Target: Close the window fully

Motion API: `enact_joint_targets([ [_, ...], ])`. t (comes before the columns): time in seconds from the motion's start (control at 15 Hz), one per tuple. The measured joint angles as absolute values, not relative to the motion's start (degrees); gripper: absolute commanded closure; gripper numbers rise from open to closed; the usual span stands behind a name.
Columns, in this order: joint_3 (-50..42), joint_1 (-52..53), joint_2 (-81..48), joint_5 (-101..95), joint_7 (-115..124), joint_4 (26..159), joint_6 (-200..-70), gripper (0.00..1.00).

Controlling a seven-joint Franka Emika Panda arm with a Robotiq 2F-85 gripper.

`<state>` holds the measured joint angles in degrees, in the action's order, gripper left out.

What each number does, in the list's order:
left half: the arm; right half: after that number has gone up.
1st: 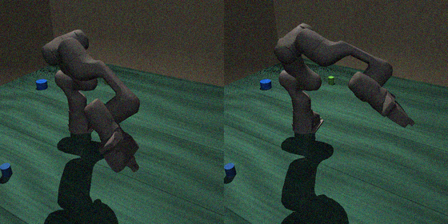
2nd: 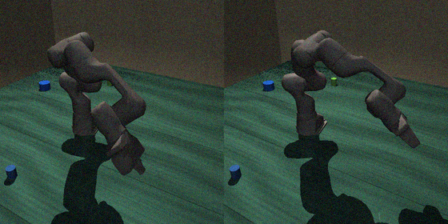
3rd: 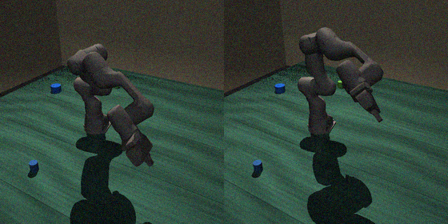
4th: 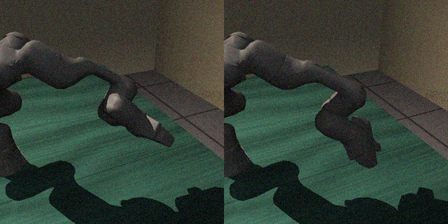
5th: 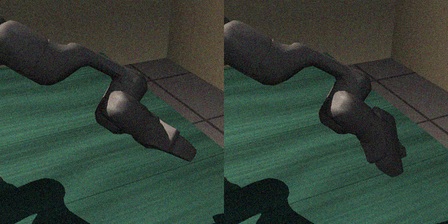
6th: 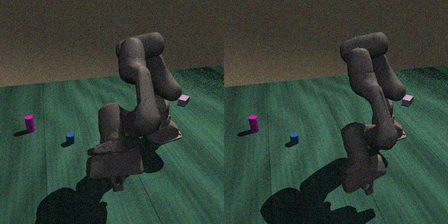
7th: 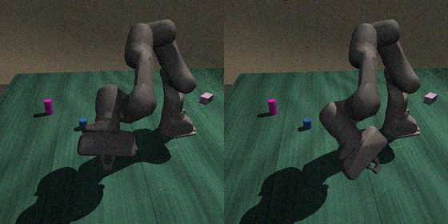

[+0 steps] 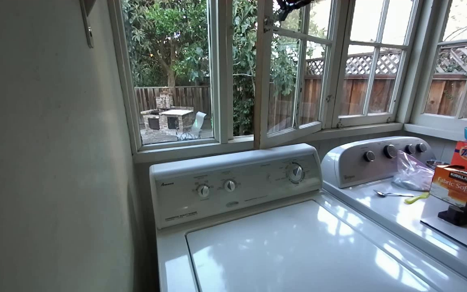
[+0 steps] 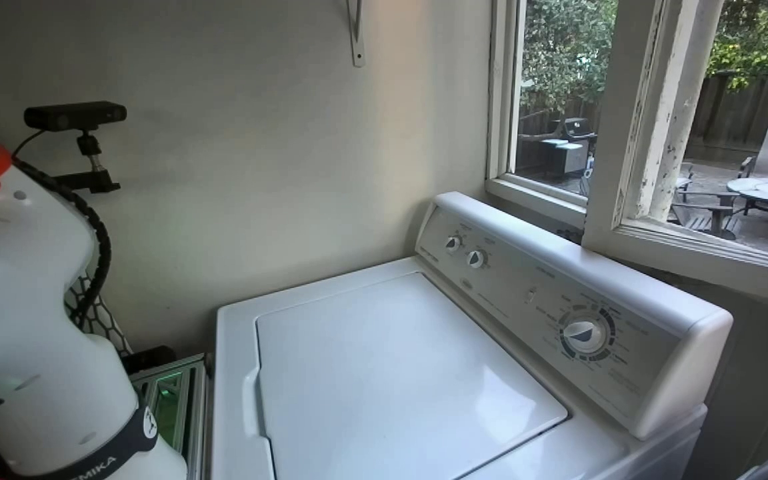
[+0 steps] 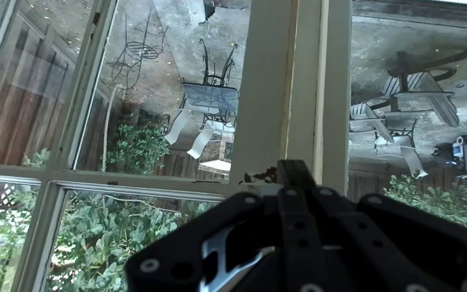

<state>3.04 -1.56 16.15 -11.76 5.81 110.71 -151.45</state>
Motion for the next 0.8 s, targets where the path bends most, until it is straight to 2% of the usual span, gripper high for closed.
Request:
enact_joint_targets([
  [0.27,2.8,-1.5,15.8,-11.0,5.6,110.2,-152.2,1.00],
  [0.8,0.3,-0.2,7.2,-3.8,-2.5,103.8,-167.0,1.00],
])
